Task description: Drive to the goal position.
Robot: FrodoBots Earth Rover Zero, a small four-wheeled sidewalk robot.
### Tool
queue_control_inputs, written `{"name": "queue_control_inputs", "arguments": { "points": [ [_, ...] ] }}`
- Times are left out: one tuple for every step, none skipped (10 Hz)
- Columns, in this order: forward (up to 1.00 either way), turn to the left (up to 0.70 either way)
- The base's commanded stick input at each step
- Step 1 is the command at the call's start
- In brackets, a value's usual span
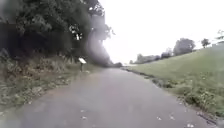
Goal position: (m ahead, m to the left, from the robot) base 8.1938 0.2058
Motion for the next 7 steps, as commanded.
{"name": "queue_control_inputs", "arguments": {
  "points": [
    [1.00,-0.10],
    [1.00,-0.12],
    [1.00,-0.14],
    [1.00,-0.28],
    [1.00,-0.14],
    [1.00,0.00],
    [1.00,0.00]
  ]
}}
